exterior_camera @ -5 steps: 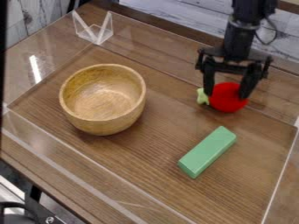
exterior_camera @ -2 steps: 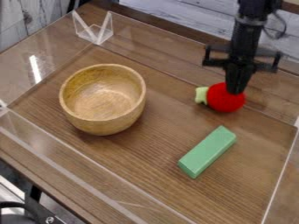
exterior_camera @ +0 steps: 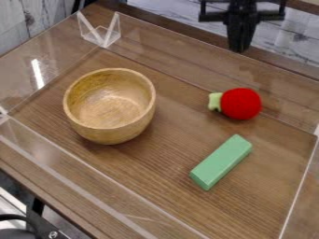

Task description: Move the red fruit to the left side of the table

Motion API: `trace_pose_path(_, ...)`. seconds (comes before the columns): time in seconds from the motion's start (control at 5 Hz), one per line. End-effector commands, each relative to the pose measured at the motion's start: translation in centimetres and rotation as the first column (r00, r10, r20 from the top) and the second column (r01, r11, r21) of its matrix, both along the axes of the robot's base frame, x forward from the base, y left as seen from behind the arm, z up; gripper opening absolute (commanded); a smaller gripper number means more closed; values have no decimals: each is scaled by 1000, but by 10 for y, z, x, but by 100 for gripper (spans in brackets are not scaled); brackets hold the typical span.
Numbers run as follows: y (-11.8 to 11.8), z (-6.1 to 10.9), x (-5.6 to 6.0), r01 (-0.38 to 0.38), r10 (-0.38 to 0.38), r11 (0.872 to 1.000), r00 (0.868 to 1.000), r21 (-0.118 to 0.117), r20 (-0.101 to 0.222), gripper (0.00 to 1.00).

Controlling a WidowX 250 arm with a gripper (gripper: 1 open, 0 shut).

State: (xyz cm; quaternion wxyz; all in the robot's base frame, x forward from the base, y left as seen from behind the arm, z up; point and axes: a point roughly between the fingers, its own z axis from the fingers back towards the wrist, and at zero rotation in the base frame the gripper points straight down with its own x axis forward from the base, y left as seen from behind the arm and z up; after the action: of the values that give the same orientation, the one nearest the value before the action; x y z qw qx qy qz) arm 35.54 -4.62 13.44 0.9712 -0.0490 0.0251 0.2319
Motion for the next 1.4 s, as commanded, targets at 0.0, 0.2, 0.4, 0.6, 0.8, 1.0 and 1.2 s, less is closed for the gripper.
trace_pose_path(0.0, -9, 20, 3, -7, 7, 1000, 999, 4, 50, 100)
trace_pose_path(0.2, -12, 4, 7, -27, 26, 999, 999, 17, 25, 100)
trace_pose_path(0.4, -13, -15, 9, -34, 34, 999, 999, 31, 3, 100)
trace_pose_path(0.6, -24, -33, 14, -81, 81, 996, 997, 43, -13, 100)
trace_pose_path(0.8, -34, -49, 18, -128, 129, 990, 991, 60, -27, 100)
trace_pose_path(1.0, -36, -65, 12, -122, 126, 990, 991, 75, -40, 100)
trace_pose_path(1.2, -29, -69, 11, -171, 175, 982, 983, 82, -47, 0)
